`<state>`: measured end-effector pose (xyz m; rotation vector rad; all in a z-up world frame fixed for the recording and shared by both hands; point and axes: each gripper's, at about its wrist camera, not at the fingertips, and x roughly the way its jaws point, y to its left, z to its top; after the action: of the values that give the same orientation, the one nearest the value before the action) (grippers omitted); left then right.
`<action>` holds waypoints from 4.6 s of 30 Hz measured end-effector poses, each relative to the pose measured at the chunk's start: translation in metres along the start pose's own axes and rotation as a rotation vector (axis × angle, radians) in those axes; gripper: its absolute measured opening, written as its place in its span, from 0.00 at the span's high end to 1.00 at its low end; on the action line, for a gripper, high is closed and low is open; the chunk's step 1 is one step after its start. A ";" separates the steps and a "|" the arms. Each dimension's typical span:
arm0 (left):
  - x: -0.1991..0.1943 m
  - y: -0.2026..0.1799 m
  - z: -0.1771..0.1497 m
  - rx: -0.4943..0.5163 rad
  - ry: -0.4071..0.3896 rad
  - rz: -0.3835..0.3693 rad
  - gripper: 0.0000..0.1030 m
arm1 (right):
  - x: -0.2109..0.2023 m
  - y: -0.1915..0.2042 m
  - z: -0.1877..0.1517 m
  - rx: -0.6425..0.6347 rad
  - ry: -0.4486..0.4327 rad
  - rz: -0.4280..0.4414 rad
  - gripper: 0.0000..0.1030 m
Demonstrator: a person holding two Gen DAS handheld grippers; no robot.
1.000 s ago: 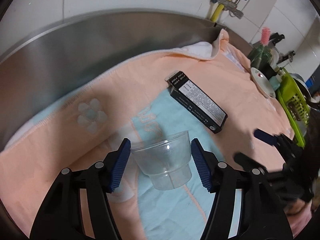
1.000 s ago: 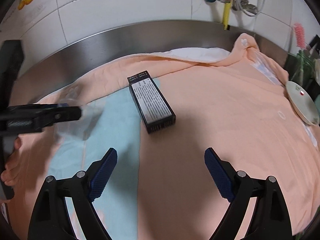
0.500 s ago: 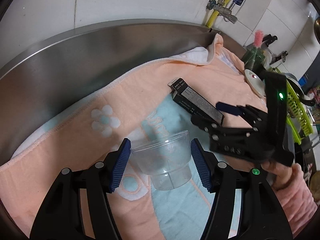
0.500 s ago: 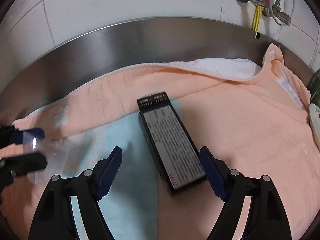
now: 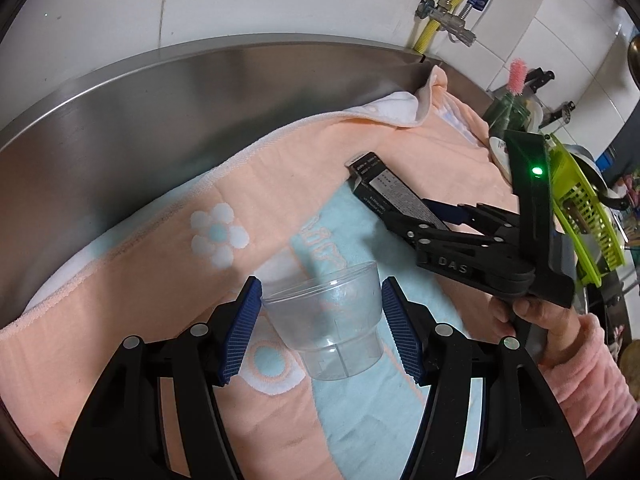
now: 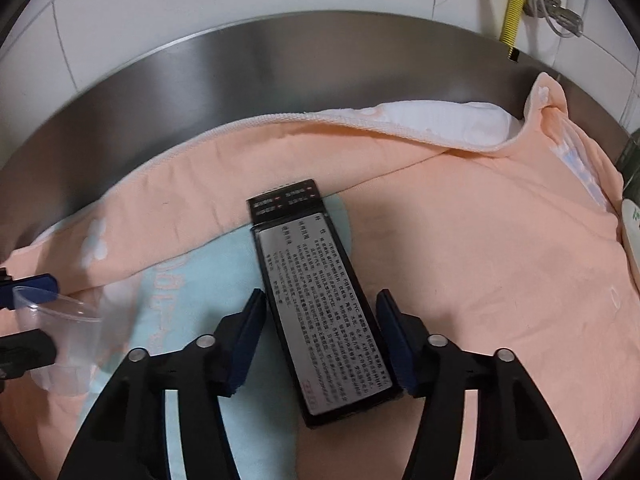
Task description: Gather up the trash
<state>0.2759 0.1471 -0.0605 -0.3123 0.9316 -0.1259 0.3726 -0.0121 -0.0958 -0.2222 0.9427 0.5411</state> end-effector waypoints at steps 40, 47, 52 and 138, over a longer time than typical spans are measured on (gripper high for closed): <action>-0.052 -0.182 -0.069 0.260 0.013 -0.194 0.41 | -0.227 -0.060 -0.232 0.260 -0.155 -0.140 0.56; -0.040 -0.263 -0.102 0.366 0.069 -0.296 0.41 | -0.275 -0.112 -0.309 0.378 -0.148 -0.267 0.56; -0.024 -0.315 -0.130 0.426 0.122 -0.352 0.41 | -0.301 -0.149 -0.366 0.487 -0.136 -0.347 0.56; -0.101 -0.038 -0.120 0.178 -0.070 0.185 0.16 | -0.200 0.070 -0.229 0.219 -0.133 -0.001 0.13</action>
<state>0.1204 0.1104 -0.0371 -0.0649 0.8686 -0.0268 0.0802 -0.1151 -0.0609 0.0099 0.8647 0.4419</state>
